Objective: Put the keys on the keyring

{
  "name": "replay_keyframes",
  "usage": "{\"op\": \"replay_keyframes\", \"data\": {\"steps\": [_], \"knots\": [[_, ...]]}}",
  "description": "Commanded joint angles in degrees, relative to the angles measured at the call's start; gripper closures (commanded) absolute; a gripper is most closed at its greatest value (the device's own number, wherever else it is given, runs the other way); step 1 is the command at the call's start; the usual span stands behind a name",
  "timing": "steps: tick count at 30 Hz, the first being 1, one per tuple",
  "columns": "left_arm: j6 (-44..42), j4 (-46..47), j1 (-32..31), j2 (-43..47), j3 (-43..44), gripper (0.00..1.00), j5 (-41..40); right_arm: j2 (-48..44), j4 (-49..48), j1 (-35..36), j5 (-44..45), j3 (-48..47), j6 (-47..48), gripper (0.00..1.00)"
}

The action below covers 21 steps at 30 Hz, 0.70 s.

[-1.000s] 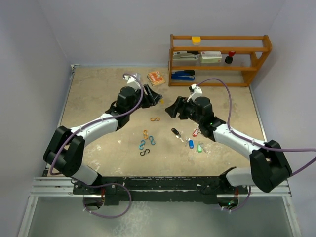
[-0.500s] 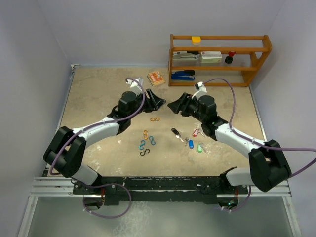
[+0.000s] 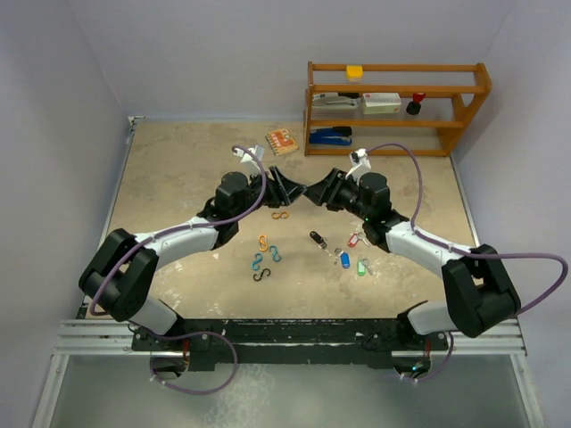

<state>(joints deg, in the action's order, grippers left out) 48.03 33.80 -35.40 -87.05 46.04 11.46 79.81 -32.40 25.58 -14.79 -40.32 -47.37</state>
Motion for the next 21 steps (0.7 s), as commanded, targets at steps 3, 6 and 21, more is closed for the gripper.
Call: {"op": "replay_keyframes", "data": {"steps": [3,6,21], "knots": [[0.53,6.60,-1.44,1.55,-0.14,0.46,2.10,-0.19,-4.87,-0.27,-2.40,0.65,-2.23,0.49],[0.18,6.97,-2.01,1.62,-0.49,0.46,2.17,-0.18,-5.70,-0.36,-2.44,1.00,-2.53,0.51],[-0.69,6.99,-2.62,2.14,-1.69,0.46,1.47,-0.23,-7.70,-0.89,-3.75,1.82,-3.85,0.81]]}}
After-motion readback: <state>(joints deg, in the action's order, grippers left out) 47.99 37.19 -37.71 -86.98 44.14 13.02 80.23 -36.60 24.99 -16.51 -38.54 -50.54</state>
